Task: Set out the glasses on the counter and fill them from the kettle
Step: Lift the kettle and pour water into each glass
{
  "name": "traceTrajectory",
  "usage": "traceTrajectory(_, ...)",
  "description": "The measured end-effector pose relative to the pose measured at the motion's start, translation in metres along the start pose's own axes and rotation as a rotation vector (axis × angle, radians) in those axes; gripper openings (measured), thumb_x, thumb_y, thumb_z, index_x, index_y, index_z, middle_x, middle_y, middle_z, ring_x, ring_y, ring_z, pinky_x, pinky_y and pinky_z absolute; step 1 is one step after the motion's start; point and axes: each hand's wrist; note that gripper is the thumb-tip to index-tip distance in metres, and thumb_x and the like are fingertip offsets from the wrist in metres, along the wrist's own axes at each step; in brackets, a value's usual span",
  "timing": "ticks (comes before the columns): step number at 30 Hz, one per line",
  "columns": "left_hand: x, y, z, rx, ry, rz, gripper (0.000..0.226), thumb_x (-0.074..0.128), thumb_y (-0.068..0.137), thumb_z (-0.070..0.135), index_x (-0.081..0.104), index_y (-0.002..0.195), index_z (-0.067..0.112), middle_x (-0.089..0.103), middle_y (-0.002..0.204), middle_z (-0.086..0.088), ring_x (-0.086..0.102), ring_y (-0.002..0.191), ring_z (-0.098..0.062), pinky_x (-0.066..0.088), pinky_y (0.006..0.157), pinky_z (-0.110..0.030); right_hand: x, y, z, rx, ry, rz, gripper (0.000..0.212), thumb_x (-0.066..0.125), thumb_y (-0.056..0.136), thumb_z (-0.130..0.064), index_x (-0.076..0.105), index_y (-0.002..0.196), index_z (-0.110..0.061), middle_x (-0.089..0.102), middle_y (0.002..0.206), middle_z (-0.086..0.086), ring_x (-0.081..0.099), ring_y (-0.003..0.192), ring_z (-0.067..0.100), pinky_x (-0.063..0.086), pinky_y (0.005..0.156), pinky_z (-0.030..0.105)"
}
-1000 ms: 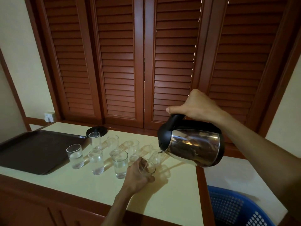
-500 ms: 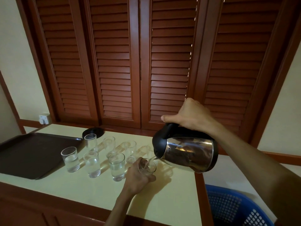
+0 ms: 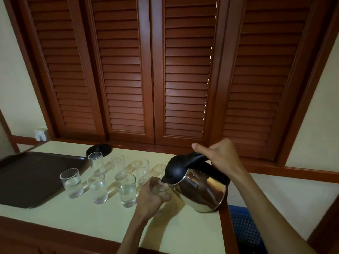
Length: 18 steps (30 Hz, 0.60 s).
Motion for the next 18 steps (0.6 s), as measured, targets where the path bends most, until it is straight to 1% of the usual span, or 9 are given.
traceTrajectory(1,0.0,0.001,-0.002,0.003,-0.005,0.004,0.043,0.083,0.065,-0.007,0.069,0.1,0.013,0.078,0.091,-0.001,0.073,0.087,-0.02,0.056,0.053,-0.015,0.002,-0.003,0.006,0.033,0.049,0.021,0.065,0.075,0.072,-0.062,0.06,0.052,-0.002,0.044,0.041,0.002,0.043,0.04,0.019,0.044,0.056,0.033)
traceTrajectory(3,-0.002,0.002,-0.006,0.007,-0.018,0.008,0.042,0.083,0.063,-0.011,0.069,0.099,0.008,0.079,0.089,-0.004,0.075,0.086,-0.021,0.059,0.066,-0.021,0.005,-0.011,0.016,0.097,0.141,0.076,0.06,0.079,0.077,-0.052,0.058,0.049,-0.003,0.045,0.041,0.002,0.045,0.041,0.019,0.044,0.057,0.031)
traceTrajectory(5,-0.004,0.003,-0.01,0.002,-0.019,0.005,0.043,0.084,0.06,-0.007,0.07,0.098,0.009,0.08,0.091,-0.004,0.076,0.09,-0.023,0.061,0.078,-0.033,0.011,-0.017,0.025,0.15,0.209,0.12,0.057,0.082,0.08,-0.043,0.055,0.044,-0.008,0.044,0.04,0.001,0.044,0.039,0.015,0.041,0.052,0.026)
traceTrajectory(7,-0.005,0.002,-0.013,-0.003,-0.025,0.012,0.045,0.085,0.057,-0.003,0.071,0.097,0.012,0.08,0.092,-0.004,0.076,0.091,-0.024,0.062,0.082,-0.039,0.016,-0.023,0.035,0.203,0.26,0.143,0.055,0.083,0.079,-0.042,0.057,0.048,-0.005,0.044,0.043,0.004,0.042,0.038,0.013,0.038,0.049,0.024)
traceTrajectory(8,-0.004,0.001,-0.014,-0.003,-0.031,0.021,0.046,0.085,0.056,0.0,0.072,0.097,0.013,0.08,0.093,-0.003,0.076,0.091,-0.024,0.062,0.082,-0.04,0.017,-0.025,0.038,0.233,0.285,0.149,0.055,0.083,0.078,-0.044,0.059,0.051,-0.002,0.044,0.044,0.006,0.042,0.038,0.014,0.037,0.047,0.023)
traceTrajectory(12,-0.003,-0.001,-0.015,0.003,-0.048,0.043,0.053,0.092,0.051,0.011,0.072,0.1,0.018,0.079,0.096,0.0,0.075,0.092,-0.019,0.061,0.082,-0.037,0.017,-0.035,0.051,0.336,0.375,0.184,0.053,0.083,0.078,-0.043,0.059,0.052,-0.004,0.046,0.045,0.008,0.041,0.036,0.014,0.033,0.039,0.019)
traceTrajectory(15,-0.001,-0.004,-0.016,0.014,-0.056,0.036,0.064,0.098,0.047,0.025,0.07,0.103,0.018,0.078,0.1,0.001,0.074,0.094,-0.014,0.059,0.081,-0.03,0.019,-0.042,0.057,0.356,0.416,0.22,0.065,0.081,0.08,-0.042,0.061,0.068,0.018,0.046,0.048,0.011,0.04,0.035,0.014,0.033,0.038,0.019)
traceTrajectory(16,0.0,-0.005,-0.017,0.02,-0.061,0.035,0.064,0.1,0.047,0.022,0.07,0.103,0.016,0.078,0.099,0.001,0.074,0.092,-0.013,0.059,0.078,-0.025,0.02,-0.045,0.058,0.362,0.433,0.231,0.067,0.081,0.081,-0.041,0.06,0.074,0.022,0.045,0.048,0.011,0.04,0.035,0.014,0.033,0.038,0.02)
traceTrajectory(18,0.001,-0.008,-0.02,0.032,-0.059,0.049,0.057,0.099,0.052,0.007,0.07,0.101,0.012,0.078,0.095,0.0,0.074,0.087,-0.012,0.057,0.074,-0.02,0.021,-0.048,0.059,0.391,0.463,0.248,0.066,0.08,0.082,-0.041,0.062,0.077,0.021,0.044,0.048,0.01,0.038,0.035,0.014,0.031,0.038,0.021)
Point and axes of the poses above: each hand's wrist, its own y-axis towards the middle knuckle, its own x-axis out of the palm, z = x × y
